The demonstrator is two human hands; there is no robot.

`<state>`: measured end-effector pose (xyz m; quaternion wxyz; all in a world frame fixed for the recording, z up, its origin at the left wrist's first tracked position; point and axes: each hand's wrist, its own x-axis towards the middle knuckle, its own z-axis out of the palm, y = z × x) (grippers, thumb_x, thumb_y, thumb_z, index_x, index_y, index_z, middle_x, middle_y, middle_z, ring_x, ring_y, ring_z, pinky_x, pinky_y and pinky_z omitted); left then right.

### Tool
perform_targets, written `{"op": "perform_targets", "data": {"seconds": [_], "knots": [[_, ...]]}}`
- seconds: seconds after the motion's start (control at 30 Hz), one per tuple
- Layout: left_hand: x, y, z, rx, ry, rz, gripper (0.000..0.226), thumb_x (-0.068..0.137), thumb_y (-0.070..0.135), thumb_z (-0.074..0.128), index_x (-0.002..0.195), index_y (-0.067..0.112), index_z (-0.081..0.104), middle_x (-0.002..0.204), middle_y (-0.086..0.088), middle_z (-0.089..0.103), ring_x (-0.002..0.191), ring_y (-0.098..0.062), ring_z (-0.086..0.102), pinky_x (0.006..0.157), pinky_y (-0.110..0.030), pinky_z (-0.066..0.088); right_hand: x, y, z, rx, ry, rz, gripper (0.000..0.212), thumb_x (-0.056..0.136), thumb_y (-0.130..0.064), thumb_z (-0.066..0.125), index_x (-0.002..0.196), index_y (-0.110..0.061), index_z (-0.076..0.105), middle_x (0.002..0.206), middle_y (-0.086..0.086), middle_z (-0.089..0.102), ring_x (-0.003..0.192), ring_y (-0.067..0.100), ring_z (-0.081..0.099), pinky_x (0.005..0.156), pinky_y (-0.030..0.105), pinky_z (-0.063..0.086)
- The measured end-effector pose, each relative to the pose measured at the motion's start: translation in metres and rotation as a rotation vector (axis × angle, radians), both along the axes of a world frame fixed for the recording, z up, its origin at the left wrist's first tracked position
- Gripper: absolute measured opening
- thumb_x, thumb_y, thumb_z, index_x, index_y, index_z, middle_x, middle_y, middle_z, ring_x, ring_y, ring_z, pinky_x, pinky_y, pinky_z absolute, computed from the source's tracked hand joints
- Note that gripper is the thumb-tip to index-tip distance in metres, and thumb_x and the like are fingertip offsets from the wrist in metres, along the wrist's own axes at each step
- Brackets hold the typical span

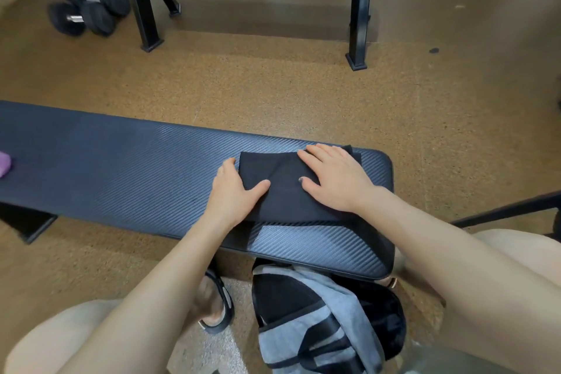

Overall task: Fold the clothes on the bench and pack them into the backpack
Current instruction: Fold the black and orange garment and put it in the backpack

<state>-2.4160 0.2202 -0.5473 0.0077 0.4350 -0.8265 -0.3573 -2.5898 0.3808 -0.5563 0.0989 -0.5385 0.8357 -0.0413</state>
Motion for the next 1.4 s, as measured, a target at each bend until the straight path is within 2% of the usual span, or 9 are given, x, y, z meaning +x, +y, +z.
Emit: {"op": "perform_targets", "data": {"seconds": [0.2,0.37,0.63,0.7,0.77,1.0,1.13,1.23,1.4], "knots": [[-0.003,0.003,0.008,0.179,-0.143,0.19,0.084,0.074,0.06,0.079,0.126,0.006,0.041,0.116,-0.006,0.058,0.104,-0.025,0.058,0.078,-0.036,0.046,0.001,-0.002,0.003,0.114,0.038,-0.013,0.082,0.091,-0.063,0.006,0.159,-0.022,0.026,0.16,0.003,0.034,0.142,0.025,0.034,0.119,0.039,0.023],[0.002,0.009,0.02,0.499,-0.004,0.231,0.048,0.073,0.04,0.086,0.105,0.009,0.068,0.1,-0.006,0.074,0.086,-0.019,0.07,0.072,-0.034,0.057,0.012,0.008,0.007,0.113,-0.027,-0.117,0.066,0.095,-0.063,0.038,0.149,-0.025,0.04,0.144,0.004,0.047,0.129,0.03,0.044,0.109,0.045,0.034],[-0.007,0.081,0.062,-0.298,0.044,-0.249,0.038,0.077,0.031,0.071,0.095,0.017,0.041,0.096,-0.003,0.055,0.087,-0.03,0.054,0.064,-0.038,0.038,0.02,0.028,0.006,0.004,-0.449,-0.475,0.055,0.077,-0.065,0.067,0.116,-0.026,0.062,0.114,0.003,0.061,0.113,0.027,0.058,0.093,0.039,0.048],[-0.007,0.11,0.062,-0.413,0.051,-0.391,0.038,0.078,0.029,0.068,0.097,0.018,0.037,0.102,-0.006,0.052,0.091,-0.032,0.055,0.065,-0.039,0.037,0.019,0.035,0.006,-0.102,-0.515,-0.576,0.018,0.087,-0.041,0.064,0.087,-0.025,0.056,0.095,0.002,0.063,0.1,0.026,0.061,0.082,0.034,0.044],[-0.009,0.135,0.056,-0.521,0.022,-0.473,0.042,0.078,0.032,0.068,0.102,0.018,0.037,0.106,-0.005,0.052,0.095,-0.03,0.057,0.069,-0.04,0.04,0.018,0.043,0.005,-0.194,-0.588,-0.682,0.031,0.094,-0.011,0.056,0.072,-0.028,0.041,0.08,-0.003,0.053,0.091,0.02,0.052,0.074,0.029,0.035],[-0.015,0.184,0.026,-0.775,-0.052,-0.468,0.048,0.071,0.036,0.078,0.101,0.017,0.047,0.098,-0.006,0.054,0.083,-0.026,0.057,0.069,-0.039,0.044,0.013,0.067,0.015,-0.659,-1.355,-1.035,0.009,0.099,-0.019,0.055,0.104,-0.016,0.062,0.089,0.007,0.065,0.081,0.022,0.061,0.067,0.029,0.049],[-0.012,0.2,0.013,-0.839,0.028,-0.492,0.034,0.08,0.027,0.07,0.103,0.014,0.047,0.097,-0.007,0.049,0.08,-0.025,0.05,0.068,-0.039,0.037,0.006,0.079,0.019,-0.473,-0.99,-0.62,0.042,0.093,-0.024,0.069,0.133,-0.027,0.057,0.125,-0.001,0.06,0.116,0.013,0.057,0.099,0.026,0.042],[0.005,0.203,0.008,-0.826,0.01,-0.57,0.06,0.08,0.039,0.07,0.125,0.004,0.05,0.111,-0.011,0.05,0.091,-0.028,0.049,0.078,-0.04,0.041,0.009,0.072,0.023,-0.298,-0.812,-0.336,0.068,0.086,-0.03,0.077,0.147,-0.031,0.047,0.145,-0.008,0.05,0.136,0.008,0.043,0.115,0.028,0.033],[0.031,0.172,0.013,-0.433,0.378,-0.436,0.03,0.093,0.032,0.064,0.115,0.012,0.065,0.116,0.0,0.052,0.101,-0.022,0.054,0.09,-0.039,0.047,0.007,0.069,0.025,-0.085,-0.689,-0.246,0.057,0.082,-0.042,0.077,0.135,-0.035,0.054,0.133,-0.01,0.056,0.123,0.012,0.053,0.104,0.03,0.042]]}}
